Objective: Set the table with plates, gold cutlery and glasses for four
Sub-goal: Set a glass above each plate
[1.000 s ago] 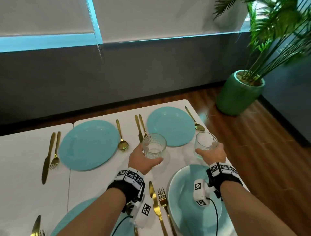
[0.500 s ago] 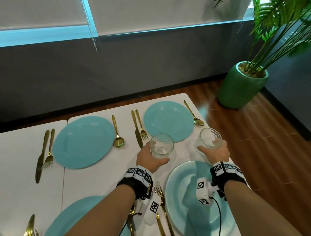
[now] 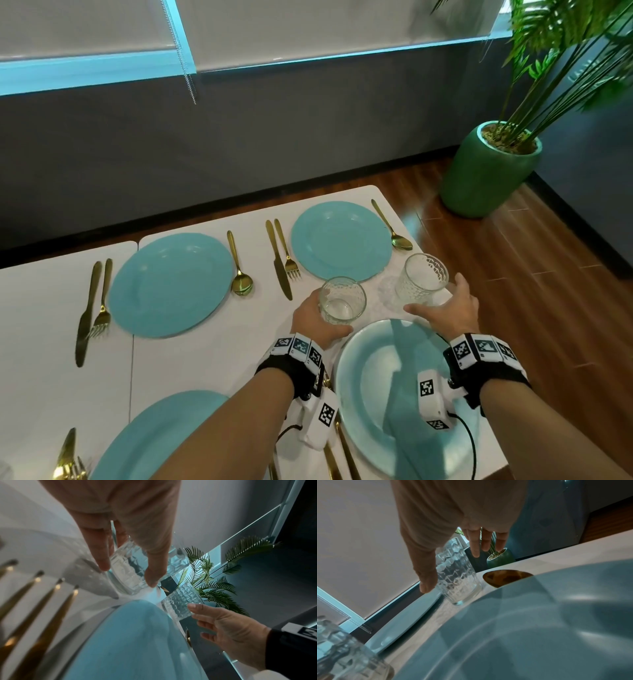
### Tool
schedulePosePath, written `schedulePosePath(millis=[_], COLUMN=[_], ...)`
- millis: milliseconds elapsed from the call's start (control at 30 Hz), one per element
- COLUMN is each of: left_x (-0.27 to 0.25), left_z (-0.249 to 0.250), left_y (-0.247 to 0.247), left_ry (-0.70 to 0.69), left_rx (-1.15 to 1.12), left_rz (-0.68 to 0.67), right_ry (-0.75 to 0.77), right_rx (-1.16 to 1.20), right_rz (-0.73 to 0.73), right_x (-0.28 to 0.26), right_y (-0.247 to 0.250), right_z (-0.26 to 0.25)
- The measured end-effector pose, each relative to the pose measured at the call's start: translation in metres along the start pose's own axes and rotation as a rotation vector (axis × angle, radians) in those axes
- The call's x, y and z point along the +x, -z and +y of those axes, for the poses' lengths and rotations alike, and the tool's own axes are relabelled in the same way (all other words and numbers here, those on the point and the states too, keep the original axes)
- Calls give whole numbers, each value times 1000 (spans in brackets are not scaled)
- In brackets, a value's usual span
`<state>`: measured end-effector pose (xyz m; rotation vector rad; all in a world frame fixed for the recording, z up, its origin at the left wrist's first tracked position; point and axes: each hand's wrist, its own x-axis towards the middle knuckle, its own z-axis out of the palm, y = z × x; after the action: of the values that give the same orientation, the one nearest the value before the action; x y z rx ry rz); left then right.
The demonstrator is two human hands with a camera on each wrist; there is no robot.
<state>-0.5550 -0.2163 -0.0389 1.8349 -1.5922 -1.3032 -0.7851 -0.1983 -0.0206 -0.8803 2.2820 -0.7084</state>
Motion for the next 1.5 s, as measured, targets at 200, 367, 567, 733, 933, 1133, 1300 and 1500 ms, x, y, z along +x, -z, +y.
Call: schedulePosePath(millis=[200, 367, 567, 733, 933, 1133, 1300, 1500], left_x=[-4, -29, -102, -180, -258, -307, -334, -321], left_z=[1, -9, -38, -87, -177, -277, -342, -359], left_y=[10, 48, 162, 269, 367, 387, 364, 336], left_ry=[63, 20, -49, -63, 112, 345, 474, 426], left_rx=[62, 75, -136, -232, -291, -306, -220, -259], left_rz=[-77, 17, 283, 573, 926, 970, 641, 468], right_ry=[116, 318, 531, 681, 833, 822, 812, 835], right_rx=[24, 43, 104, 16, -340, -472, -451, -434], right_rz=[31, 100, -64, -387, -813, -936, -965, -987], right_x=[-21, -69, -172, -273, -378, -427, -442, -448], right_y=[12, 12, -60, -156, -261, -334, -373, -396], right_z=[-14, -59, -131, -171, -178, -189, -186, -178])
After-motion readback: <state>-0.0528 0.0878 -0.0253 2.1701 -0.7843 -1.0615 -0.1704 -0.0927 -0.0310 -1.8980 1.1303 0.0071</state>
